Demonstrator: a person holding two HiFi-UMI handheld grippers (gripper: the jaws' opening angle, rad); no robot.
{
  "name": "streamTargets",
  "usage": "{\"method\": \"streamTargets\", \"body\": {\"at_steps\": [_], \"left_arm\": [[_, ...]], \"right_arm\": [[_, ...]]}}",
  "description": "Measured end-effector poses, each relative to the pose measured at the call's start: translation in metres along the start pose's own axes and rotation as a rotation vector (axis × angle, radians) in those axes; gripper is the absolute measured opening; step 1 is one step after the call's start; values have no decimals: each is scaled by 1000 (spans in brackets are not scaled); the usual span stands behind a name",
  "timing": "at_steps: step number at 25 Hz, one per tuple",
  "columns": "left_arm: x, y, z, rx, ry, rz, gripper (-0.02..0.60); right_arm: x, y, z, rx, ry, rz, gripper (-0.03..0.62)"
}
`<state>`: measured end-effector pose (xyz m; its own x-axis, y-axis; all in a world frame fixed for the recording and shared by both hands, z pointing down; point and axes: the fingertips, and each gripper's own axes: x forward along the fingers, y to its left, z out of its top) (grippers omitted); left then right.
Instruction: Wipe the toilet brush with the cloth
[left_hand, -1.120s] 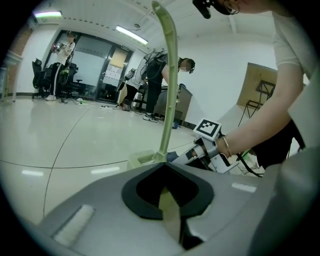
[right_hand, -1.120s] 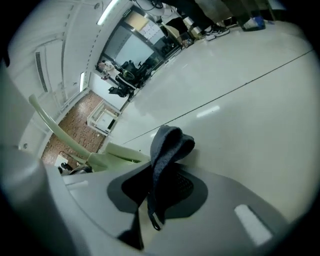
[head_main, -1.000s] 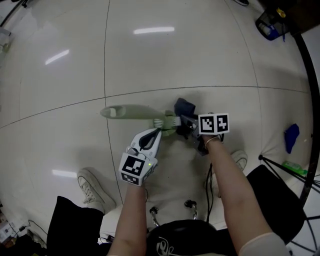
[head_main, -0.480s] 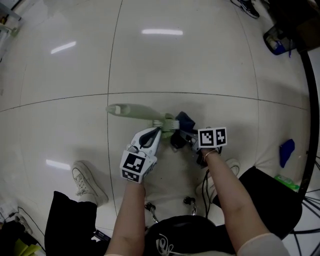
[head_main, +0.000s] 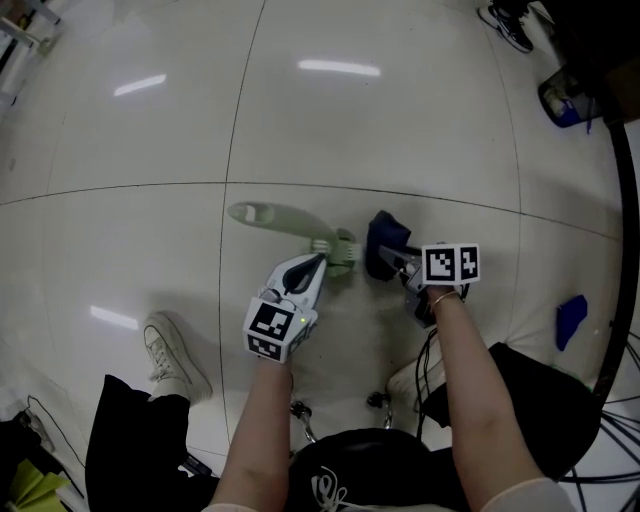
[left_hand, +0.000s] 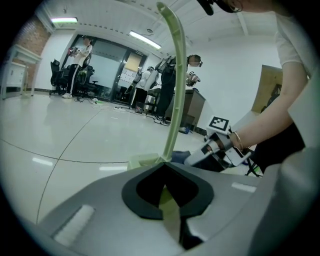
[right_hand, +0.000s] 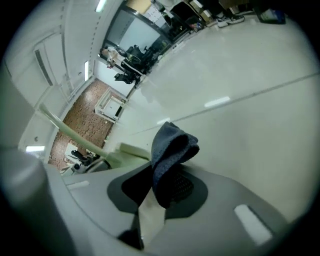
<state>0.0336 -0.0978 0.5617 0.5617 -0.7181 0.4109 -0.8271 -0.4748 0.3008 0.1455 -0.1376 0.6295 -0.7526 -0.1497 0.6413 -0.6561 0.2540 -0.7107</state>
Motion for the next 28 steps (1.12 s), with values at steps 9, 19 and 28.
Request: {"method": "streamTargets", "body": {"at_steps": [9, 19, 28], "left_arm": [[0, -4, 2, -32, -14, -22, 6], [0, -2, 5, -41, -22, -9, 6], [-2, -1, 4, -36, -19, 2, 6]], "right_arm": [[31, 133, 98, -472, -56, 214, 70], [99, 129, 52, -565, 342, 234, 69], [91, 69, 46, -415, 388, 158, 69]]}}
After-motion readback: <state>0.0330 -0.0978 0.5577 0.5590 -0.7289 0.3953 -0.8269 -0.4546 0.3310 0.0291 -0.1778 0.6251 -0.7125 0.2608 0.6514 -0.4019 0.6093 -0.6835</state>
